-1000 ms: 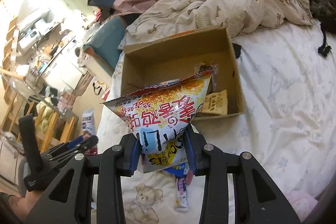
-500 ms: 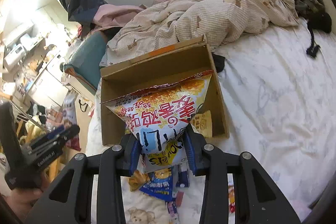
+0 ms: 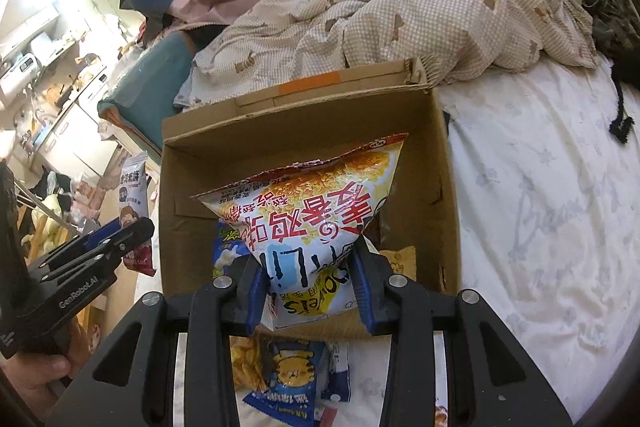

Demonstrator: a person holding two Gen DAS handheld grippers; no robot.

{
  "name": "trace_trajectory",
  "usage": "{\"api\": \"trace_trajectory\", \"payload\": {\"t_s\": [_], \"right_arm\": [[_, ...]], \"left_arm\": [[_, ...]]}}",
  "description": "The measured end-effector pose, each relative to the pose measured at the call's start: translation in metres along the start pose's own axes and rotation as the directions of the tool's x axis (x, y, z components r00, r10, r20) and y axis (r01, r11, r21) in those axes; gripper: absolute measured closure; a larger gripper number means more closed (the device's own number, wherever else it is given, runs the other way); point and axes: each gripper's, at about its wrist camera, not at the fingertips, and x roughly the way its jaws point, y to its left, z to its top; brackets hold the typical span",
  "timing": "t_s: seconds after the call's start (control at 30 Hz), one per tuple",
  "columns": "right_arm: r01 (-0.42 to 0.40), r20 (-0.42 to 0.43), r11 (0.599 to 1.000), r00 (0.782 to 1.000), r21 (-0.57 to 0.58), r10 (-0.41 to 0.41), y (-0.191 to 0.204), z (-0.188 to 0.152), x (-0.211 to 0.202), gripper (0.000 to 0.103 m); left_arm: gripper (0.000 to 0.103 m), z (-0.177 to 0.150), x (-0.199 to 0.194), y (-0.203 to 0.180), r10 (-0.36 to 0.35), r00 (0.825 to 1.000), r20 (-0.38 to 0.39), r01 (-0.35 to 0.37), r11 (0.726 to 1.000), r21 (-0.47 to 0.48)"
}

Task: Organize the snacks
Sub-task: 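Carry the rice cake bar and chip bag into the box and open both tools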

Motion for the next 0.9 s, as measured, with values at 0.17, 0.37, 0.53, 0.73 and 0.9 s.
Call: {"api": "trace_trajectory", "payload": {"t_s": [0.17,0.37,0.53,0.73,0.9], "right_arm": [[-0.001,-0.046,1.000,0.999,0.007,0.001,-0.002,-0.001,0.016,0.064],[0.031,-0.119,0.999,0.992,-0.012,-0.032,-0.003,-0.010,0.030,0.064],[0.056,-0.153,0.998,0.987,-0.003,-0.056,-0.008,-0.013,0.037,0.063],[0.048,-0.158,0.999,0.986,0.002,-0.047,-0.007,-0.013,0.037,0.062],[0.031,-0.156,1.000,0.987,0.003,-0.030,-0.003,-0.012,0.038,0.062]], "left_arm": [[0.076,-0.002,0.009,-0.001,0.004,1.000,0.002,-0.004,1.000,0.028],[0.076,-0.004,0.015,-0.004,-0.015,1.000,-0.023,0.016,0.999,0.039],[0.076,-0.004,0.015,-0.006,-0.026,0.999,-0.032,0.028,0.999,0.044],[0.076,-0.004,0.017,-0.003,-0.033,0.999,-0.041,0.034,0.999,0.019],[0.075,-0.004,0.017,-0.004,-0.028,0.999,-0.036,0.029,0.999,0.028]]}}
